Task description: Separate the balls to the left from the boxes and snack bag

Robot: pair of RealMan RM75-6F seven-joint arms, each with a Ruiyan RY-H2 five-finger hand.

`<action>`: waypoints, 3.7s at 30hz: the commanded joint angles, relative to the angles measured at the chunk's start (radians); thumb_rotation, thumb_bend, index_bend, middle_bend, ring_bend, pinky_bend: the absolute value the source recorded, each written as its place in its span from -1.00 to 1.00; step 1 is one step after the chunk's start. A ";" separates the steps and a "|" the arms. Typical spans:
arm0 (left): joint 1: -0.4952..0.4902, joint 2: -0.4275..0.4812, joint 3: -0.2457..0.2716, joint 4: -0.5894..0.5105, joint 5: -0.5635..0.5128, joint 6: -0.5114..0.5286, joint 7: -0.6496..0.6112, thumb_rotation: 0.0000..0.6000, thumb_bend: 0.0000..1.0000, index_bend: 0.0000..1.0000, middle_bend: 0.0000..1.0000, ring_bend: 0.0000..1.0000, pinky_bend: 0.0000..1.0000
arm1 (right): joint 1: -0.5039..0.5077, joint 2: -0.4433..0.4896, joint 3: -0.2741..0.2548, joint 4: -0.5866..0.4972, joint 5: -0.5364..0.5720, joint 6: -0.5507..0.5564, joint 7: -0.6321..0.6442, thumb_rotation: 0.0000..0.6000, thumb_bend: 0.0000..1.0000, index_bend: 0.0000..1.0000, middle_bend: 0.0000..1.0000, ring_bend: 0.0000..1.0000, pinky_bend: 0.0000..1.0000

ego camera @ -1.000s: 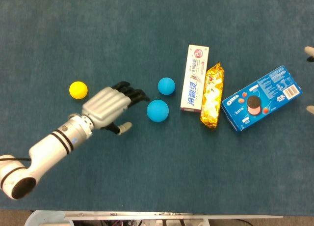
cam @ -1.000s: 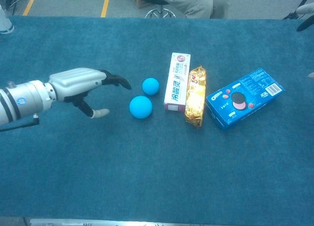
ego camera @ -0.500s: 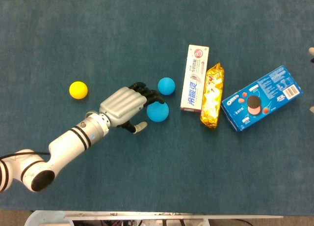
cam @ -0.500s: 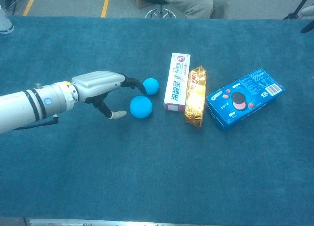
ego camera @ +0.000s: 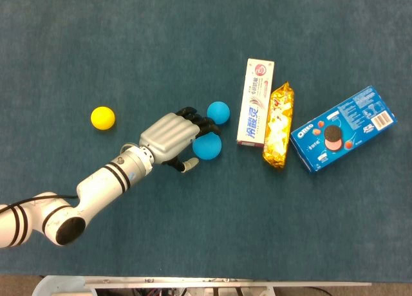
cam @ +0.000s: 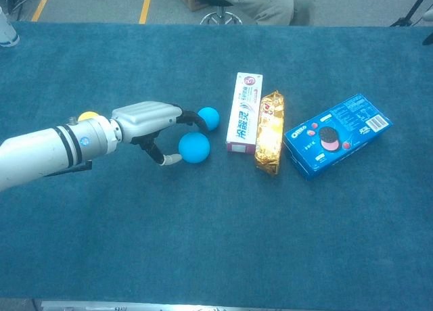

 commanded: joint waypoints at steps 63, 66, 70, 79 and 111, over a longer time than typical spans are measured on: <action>0.057 0.154 0.032 0.106 -0.025 0.053 -0.023 1.00 -0.26 -0.45 -0.25 -0.53 -0.82 | 0.006 -0.001 0.013 -0.021 0.019 -0.013 -0.023 1.00 -1.00 -0.97 -0.54 -0.72 -0.47; 0.064 0.162 0.038 0.124 -0.028 0.046 -0.027 1.00 -0.26 -0.45 -0.25 -0.53 -0.82 | 0.009 -0.002 0.013 -0.026 0.021 -0.015 -0.030 1.00 -1.00 -0.97 -0.54 -0.72 -0.47; 0.069 0.159 0.042 0.160 -0.036 0.037 -0.025 1.00 -0.26 -0.45 -0.27 -0.53 -0.82 | 0.007 0.000 0.013 -0.032 0.023 -0.013 -0.036 1.00 -1.00 -0.97 -0.54 -0.72 -0.47; 0.070 0.166 0.025 0.152 -0.041 0.011 -0.078 1.00 -0.26 -0.72 -0.64 -0.75 -0.82 | 0.006 0.004 0.013 -0.039 0.030 -0.011 -0.045 1.00 -1.00 -0.97 -0.54 -0.72 -0.47; -0.072 -0.028 -0.063 0.108 -0.203 0.004 0.125 1.00 -0.26 -0.59 -0.58 -0.74 -0.82 | 0.003 0.003 0.007 -0.014 0.015 -0.016 -0.005 1.00 -1.00 -0.97 -0.54 -0.72 -0.47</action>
